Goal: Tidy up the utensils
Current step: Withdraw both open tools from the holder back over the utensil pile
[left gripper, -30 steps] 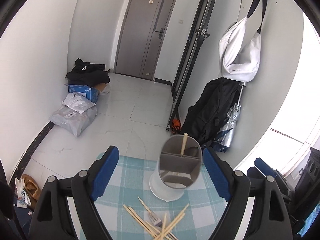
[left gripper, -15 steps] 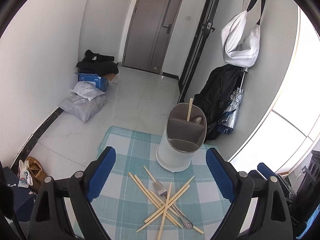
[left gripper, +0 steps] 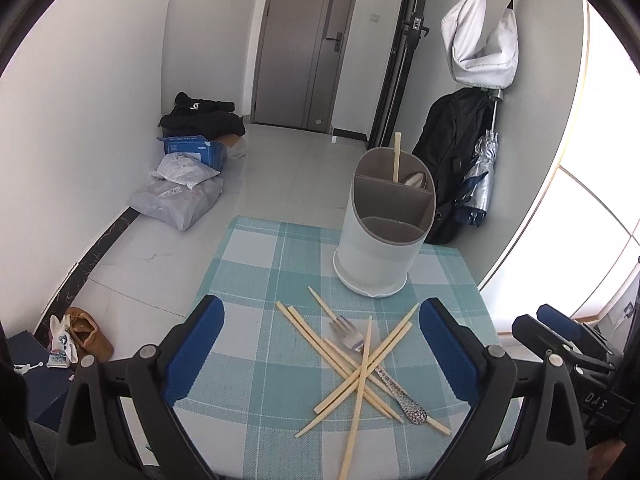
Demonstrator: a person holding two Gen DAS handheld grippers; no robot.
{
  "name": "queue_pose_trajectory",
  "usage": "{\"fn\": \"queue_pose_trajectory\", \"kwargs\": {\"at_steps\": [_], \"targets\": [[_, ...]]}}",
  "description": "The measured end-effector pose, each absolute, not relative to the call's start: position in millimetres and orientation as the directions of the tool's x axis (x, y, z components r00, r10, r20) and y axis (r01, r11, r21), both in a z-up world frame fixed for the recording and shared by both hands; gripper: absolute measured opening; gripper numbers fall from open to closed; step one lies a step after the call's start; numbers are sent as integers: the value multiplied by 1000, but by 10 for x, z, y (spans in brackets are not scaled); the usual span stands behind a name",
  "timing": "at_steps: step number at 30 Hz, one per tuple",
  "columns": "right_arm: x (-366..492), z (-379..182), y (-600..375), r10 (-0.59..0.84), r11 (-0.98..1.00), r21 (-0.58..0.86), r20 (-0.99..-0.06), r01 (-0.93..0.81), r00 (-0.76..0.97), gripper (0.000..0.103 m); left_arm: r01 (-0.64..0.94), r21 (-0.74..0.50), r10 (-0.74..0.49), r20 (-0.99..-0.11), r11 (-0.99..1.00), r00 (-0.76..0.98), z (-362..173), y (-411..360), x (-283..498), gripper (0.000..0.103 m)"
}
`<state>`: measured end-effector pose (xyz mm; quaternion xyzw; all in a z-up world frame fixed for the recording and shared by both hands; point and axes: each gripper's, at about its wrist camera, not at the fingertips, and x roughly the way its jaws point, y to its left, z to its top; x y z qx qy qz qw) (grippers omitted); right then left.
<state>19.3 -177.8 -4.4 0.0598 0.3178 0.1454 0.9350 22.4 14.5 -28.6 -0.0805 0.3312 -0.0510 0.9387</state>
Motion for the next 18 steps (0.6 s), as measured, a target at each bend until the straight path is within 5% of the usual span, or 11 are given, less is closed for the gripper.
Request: {"fn": "queue_pose_trajectory", "kwargs": {"at_steps": [15,18], "targets": [[536,-577,-1579,330,944,258,-758,-206,562,85,-77,-298,-181,-746,952,641,-624,475,435,97],[672,-663,-1496,369,929,305,-782,-208,503,73,-93,-286,-169,-765,954,622,-651,511,482,97]]}}
